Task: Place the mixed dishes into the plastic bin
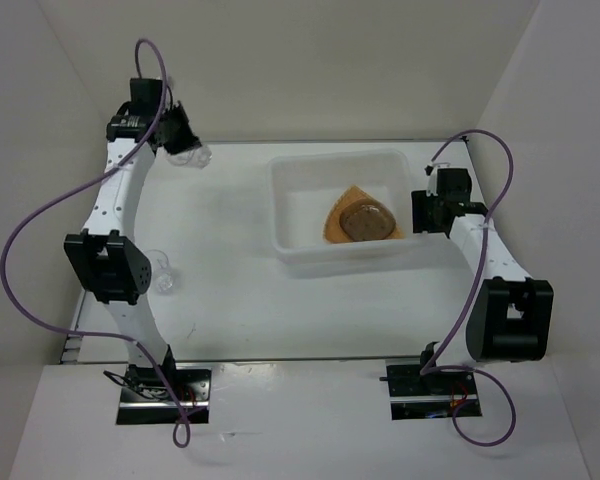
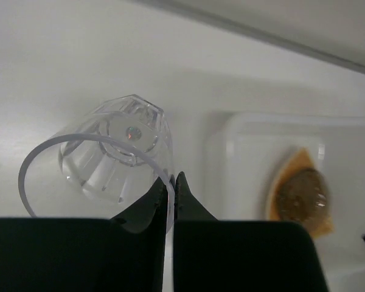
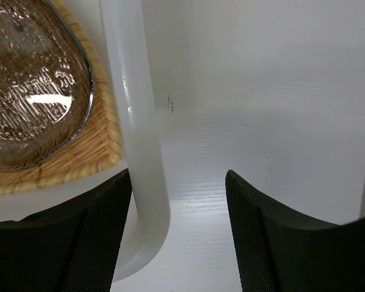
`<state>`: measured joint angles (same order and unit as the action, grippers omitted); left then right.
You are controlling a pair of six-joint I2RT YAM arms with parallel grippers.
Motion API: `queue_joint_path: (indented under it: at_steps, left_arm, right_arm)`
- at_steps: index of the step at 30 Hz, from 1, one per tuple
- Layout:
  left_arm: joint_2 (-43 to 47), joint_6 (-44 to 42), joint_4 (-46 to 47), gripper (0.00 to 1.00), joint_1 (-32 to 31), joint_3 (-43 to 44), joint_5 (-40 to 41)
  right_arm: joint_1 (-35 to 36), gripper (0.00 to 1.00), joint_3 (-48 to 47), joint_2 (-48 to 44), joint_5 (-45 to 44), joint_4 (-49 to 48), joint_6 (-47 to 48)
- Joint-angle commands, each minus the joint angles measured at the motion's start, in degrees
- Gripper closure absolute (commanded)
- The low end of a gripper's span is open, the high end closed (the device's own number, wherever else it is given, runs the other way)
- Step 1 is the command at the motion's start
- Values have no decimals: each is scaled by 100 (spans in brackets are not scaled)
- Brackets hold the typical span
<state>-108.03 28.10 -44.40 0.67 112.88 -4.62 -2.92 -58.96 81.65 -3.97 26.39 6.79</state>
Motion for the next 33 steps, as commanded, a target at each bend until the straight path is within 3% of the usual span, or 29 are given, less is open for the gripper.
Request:
queue_joint_path:
  at_steps: [1,2,4,7,10,16,24,33]
  left_arm:
    - [-340,118,144,100,-794,1241,-1312]
    - [-751,39,-23,100,-996,2107,-1200]
    - [-1018,-164,-279,100,-1550,2650,-1006]
    - [-1369,-278,-279,100,-1955,2713,-1005]
    - [-1598,-410,-279,100,-2403,2660,-1005]
    - [-2379,-472,-437,100,-3159,2862,-356]
    - [-2934,-472,-797,100,-3310,2968,874]
    - [-3154,-367,-991,99,-2994,2651,1218]
  right_arm:
    - [-60,32,-336,-219,-394,163,446]
    - [-60,32,-336,-272,-447,234,542]
    - [-60,32,-336,-403,-718,418,789]
    - [-60,26,-266,-685,-1078,480,859]
    - [-121,26,-265,-773,-1194,481,623]
    - [-183,26,-1020,-694,-141,639,490]
    - [-131,26,-1285,-694,-279,526,675]
    - [-130,26,-231,-694,-1193,156,885]
